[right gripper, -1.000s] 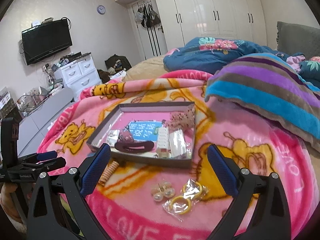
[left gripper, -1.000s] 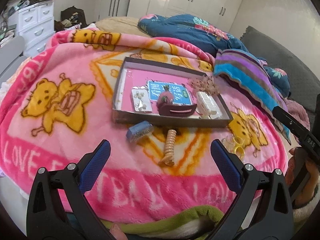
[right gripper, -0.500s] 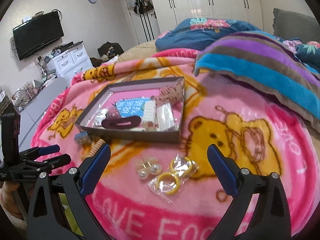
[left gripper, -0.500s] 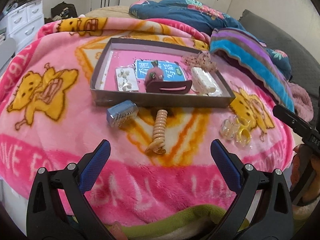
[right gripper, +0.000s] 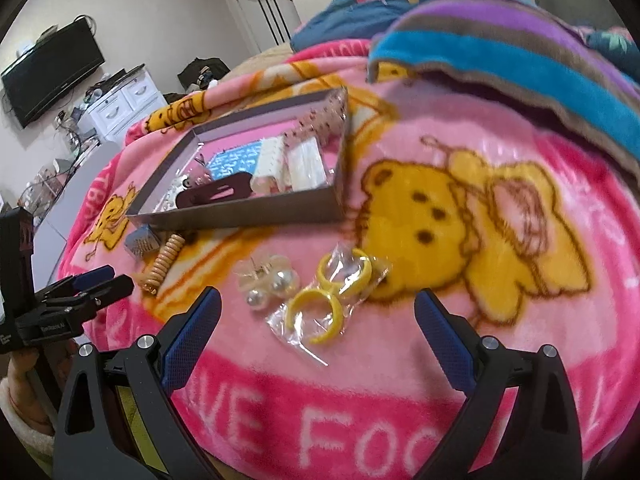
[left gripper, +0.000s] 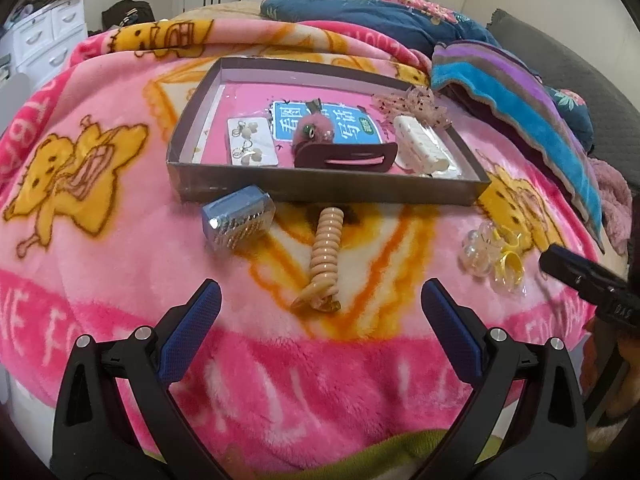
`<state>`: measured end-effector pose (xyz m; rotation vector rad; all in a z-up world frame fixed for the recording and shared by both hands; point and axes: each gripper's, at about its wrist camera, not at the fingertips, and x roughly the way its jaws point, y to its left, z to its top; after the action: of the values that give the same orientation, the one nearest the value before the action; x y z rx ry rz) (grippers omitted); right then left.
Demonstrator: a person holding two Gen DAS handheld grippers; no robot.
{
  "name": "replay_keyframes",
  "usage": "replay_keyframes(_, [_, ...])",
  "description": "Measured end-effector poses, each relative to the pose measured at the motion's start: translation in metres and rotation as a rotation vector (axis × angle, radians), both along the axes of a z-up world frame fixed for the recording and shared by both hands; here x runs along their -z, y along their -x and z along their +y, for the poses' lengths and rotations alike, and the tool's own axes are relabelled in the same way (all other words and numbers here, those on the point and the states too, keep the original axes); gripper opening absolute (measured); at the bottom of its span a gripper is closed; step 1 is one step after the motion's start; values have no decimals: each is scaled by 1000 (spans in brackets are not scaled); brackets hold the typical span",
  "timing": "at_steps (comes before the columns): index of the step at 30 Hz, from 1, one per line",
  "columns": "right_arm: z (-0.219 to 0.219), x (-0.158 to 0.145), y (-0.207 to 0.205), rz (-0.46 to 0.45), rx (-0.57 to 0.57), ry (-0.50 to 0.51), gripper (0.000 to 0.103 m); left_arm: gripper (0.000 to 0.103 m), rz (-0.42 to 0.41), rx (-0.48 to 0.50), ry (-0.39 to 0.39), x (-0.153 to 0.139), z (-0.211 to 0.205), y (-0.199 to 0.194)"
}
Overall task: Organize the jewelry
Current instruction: 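Move the left tool toward the beige spiral hair tie and the right tool toward the yellow bangles, then grasp the beige spiral hair tie with the left tool while the right tool grasps the bagged yellow bangles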
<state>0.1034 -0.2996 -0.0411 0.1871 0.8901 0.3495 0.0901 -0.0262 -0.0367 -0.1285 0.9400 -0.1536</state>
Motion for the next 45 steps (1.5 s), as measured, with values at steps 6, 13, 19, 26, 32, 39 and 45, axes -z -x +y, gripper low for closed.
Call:
replay_keyframes(6, [-2, 13, -5, 36, 9, -4, 93, 93, 25, -1, 2, 7, 0, -10])
replay_keyframes(13, [-3, 22, -12, 67, 6, -12, 80, 75, 39, 23, -1, 15, -8, -21])
replay_keyframes(19, [-4, 33, -22, 90, 20, -43, 77, 72, 71, 34, 1, 27, -17, -30])
replay_keyframes(26, [2, 39, -32, 77, 19, -36, 72, 65, 81, 31, -26, 32, -22, -34])
replay_keyframes(32, [-2, 41, -34, 71, 4, -27, 48, 34, 82, 38, -72, 34, -26, -38])
replay_keyframes(39, [-17, 30, -32, 57, -3, -50, 39, 11, 79, 41, -47, 28, -24, -32])
replay_keyframes(45, [-23, 9, -24, -2, 1, -55, 39, 11, 58, 45, -11, 17, -22, -22])
